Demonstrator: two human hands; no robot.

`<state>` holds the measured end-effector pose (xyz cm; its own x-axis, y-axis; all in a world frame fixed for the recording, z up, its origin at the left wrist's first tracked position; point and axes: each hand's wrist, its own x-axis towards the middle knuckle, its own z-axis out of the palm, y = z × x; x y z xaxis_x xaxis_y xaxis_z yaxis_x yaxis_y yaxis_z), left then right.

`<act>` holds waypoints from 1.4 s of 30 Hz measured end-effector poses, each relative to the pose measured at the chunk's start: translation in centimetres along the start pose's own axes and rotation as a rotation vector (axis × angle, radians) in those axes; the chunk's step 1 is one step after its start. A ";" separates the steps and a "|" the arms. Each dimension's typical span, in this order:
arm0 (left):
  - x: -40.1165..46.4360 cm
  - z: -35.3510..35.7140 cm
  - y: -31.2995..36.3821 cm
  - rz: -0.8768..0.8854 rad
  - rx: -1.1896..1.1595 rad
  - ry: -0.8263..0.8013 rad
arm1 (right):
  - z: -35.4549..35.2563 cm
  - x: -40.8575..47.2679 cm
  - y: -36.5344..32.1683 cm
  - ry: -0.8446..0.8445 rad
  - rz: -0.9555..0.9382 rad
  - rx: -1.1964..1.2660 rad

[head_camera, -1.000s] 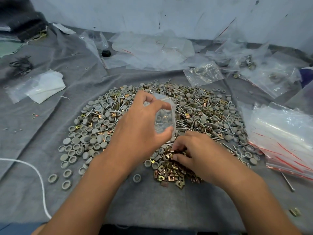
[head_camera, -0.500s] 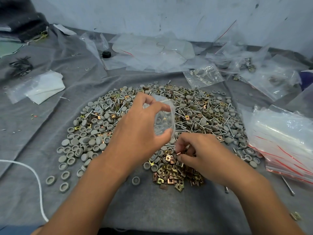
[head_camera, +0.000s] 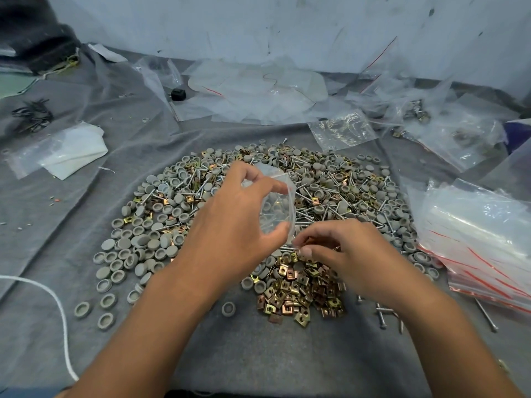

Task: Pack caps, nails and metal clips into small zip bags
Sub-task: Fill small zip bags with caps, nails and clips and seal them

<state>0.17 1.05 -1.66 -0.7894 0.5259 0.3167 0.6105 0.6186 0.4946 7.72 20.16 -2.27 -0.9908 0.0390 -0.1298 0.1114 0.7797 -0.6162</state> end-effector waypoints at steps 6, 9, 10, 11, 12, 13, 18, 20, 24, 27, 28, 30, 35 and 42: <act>0.0 0.0 0.0 0.002 0.000 0.001 | -0.3 -0.2 -0.3 -0.059 -0.006 0.048; 0.0 0.0 -0.1 0.003 -0.005 0.000 | 0.0 -0.1 -0.1 -0.056 0.032 0.033; 0.0 0.0 -0.1 0.002 -0.007 0.001 | 0.0 -0.1 -0.1 -0.044 0.039 0.029; 0.0 0.0 -0.1 0.001 -0.009 0.001 | 0.1 -0.1 0.0 -0.031 0.046 0.022; 0.0 0.0 -0.1 0.001 -0.007 0.001 | 0.1 -0.1 0.0 -0.020 0.051 0.010; 0.0 0.0 -0.1 0.001 -0.004 0.001 | 0.2 -0.1 -0.1 -0.014 0.052 -0.009; -0.1 0.0 -0.1 0.008 -0.007 0.004 | 0.2 -0.1 -0.4 -0.007 0.045 -0.102; -0.1 0.0 -0.1 0.010 -0.015 0.008 | 0.2 -0.2 -0.2 -0.052 0.030 -0.155; 0.0 0.0 -0.2 0.005 -0.018 0.014 | 0.9 -0.3 -0.2 -0.084 -0.045 -0.254; 0.0 0.1 -0.2 0.008 -0.022 0.015 | 1.9 -0.5 -1.0 -0.121 -0.125 -0.282; 0.0 0.1 -0.2 0.010 -0.020 0.014 | 2.2 -0.5 -1.2 -0.122 -0.145 -0.291; 0.1 0.1 -0.2 0.012 -0.017 0.018 | 2.6 -0.5 -1.3 -0.113 -0.171 -0.292; 0.1 0.1 -0.2 0.013 -0.010 0.024 | 2.6 -0.2 -1.1 -0.128 -0.217 -0.279; 0.0 0.0 -0.1 0.005 -0.015 0.018 | 1.8 -0.4 -1.0 -0.178 -0.262 -0.185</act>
<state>0.10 0.97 -1.74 -0.7874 0.5181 0.3341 0.6136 0.6070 0.5050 8.18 18.26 -2.99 -0.9531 -0.2736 -0.1298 -0.1761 0.8494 -0.4974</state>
